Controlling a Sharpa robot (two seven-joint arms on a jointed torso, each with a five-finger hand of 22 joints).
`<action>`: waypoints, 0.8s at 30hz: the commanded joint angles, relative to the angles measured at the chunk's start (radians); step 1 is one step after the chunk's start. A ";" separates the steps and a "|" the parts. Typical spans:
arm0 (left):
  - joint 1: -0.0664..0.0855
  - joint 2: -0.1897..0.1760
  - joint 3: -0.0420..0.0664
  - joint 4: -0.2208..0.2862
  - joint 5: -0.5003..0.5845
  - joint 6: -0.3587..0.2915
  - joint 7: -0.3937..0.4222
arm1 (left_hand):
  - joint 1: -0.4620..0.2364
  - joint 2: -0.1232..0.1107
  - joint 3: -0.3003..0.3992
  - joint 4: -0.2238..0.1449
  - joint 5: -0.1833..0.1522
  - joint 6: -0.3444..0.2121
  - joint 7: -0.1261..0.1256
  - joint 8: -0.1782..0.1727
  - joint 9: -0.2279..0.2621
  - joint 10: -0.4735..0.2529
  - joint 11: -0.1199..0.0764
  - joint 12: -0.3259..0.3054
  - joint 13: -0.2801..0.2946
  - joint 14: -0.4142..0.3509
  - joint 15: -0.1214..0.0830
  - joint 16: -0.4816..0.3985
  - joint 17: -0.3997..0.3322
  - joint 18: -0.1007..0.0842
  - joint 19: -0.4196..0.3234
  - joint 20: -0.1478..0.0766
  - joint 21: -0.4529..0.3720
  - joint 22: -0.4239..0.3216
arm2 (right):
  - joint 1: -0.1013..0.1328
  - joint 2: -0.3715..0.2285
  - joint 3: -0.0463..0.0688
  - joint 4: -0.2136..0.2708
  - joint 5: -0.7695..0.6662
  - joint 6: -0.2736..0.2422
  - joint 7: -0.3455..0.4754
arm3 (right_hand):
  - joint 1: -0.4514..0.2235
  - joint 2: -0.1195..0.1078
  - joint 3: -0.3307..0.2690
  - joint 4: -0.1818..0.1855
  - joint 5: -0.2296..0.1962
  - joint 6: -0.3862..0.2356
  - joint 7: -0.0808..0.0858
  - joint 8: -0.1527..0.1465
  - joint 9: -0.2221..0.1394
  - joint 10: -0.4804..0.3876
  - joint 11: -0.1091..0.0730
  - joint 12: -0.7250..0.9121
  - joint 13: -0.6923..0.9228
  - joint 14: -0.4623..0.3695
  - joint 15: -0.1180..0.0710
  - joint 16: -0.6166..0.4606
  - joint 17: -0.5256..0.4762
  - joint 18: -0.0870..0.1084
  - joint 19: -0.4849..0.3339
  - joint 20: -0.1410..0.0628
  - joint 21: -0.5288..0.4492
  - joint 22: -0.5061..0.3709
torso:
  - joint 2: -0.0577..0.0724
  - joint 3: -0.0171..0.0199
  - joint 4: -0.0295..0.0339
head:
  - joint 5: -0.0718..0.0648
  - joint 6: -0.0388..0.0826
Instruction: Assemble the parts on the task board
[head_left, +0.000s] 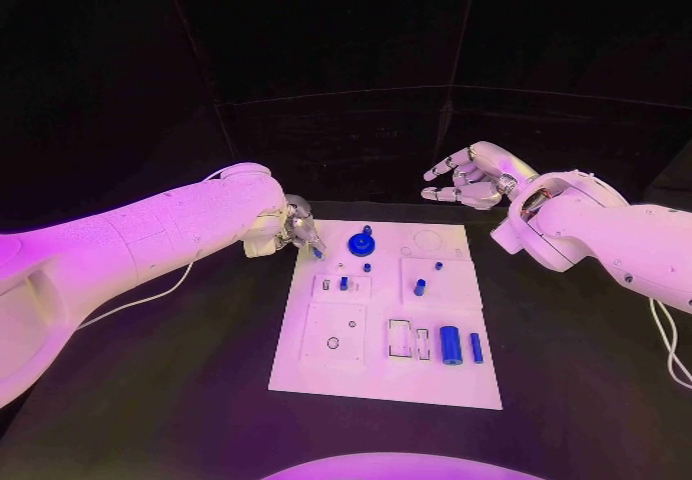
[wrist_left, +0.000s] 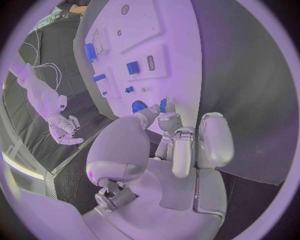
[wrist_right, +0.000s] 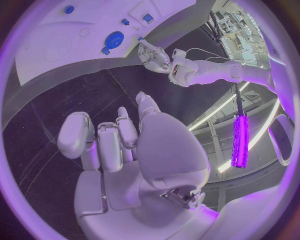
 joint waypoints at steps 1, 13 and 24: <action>0.002 -0.032 0.000 0.051 0.029 -0.084 0.034 | -0.015 -0.006 0.148 -0.135 0.011 0.010 -0.004 0.007 0.001 0.013 -0.004 0.005 0.003 0.106 -0.001 0.006 0.263 -0.005 0.007 0.001 0.008 0.003 | 0.002 0.000 0.001 -0.001 -0.001 0.003 0.001 | 0.007 0.006 -0.006 -0.001 0.015 -0.005 -0.001 0.005 -0.001 -0.006 -0.002 -0.003 -0.001 0.046 -0.004 -0.004 0.001 0.016 -0.004 -0.002 -0.004 -0.002 | 0.001 -0.0007 -0.0004 | 0.002 -0.001; -0.001 -0.157 -0.022 0.259 0.031 -0.173 0.049 | -0.023 -0.019 0.167 -0.143 0.017 0.016 -0.006 0.013 0.001 0.020 -0.006 0.008 0.006 0.106 -0.003 0.006 0.263 -0.006 0.009 -0.001 0.012 0.010 | 0.002 0.001 0.001 -0.006 -0.002 0.002 0.002 | 0.008 0.006 -0.007 0.000 0.018 -0.005 -0.001 0.005 -0.001 -0.006 -0.002 -0.003 -0.001 0.046 -0.004 -0.005 0.000 0.017 -0.004 -0.003 -0.005 -0.002 | 0.001 -0.0027 -0.0010 | 0.004 -0.006; -0.019 -0.192 -0.044 0.334 -0.030 -0.216 0.055 | -0.027 -0.025 0.178 -0.146 0.022 0.020 -0.007 0.015 0.001 0.026 -0.007 0.013 0.013 0.106 -0.004 0.006 0.263 -0.007 0.011 -0.002 0.015 0.014 | 0.002 0.006 0.001 -0.010 -0.018 -0.001 0.003 | 0.008 0.006 -0.007 0.000 0.021 -0.005 -0.001 0.006 -0.001 -0.009 -0.002 -0.007 -0.004 0.045 -0.005 -0.006 -0.003 0.017 -0.005 -0.003 -0.006 -0.004 | 0.002 -0.0034 -0.0005 | 0.009 -0.010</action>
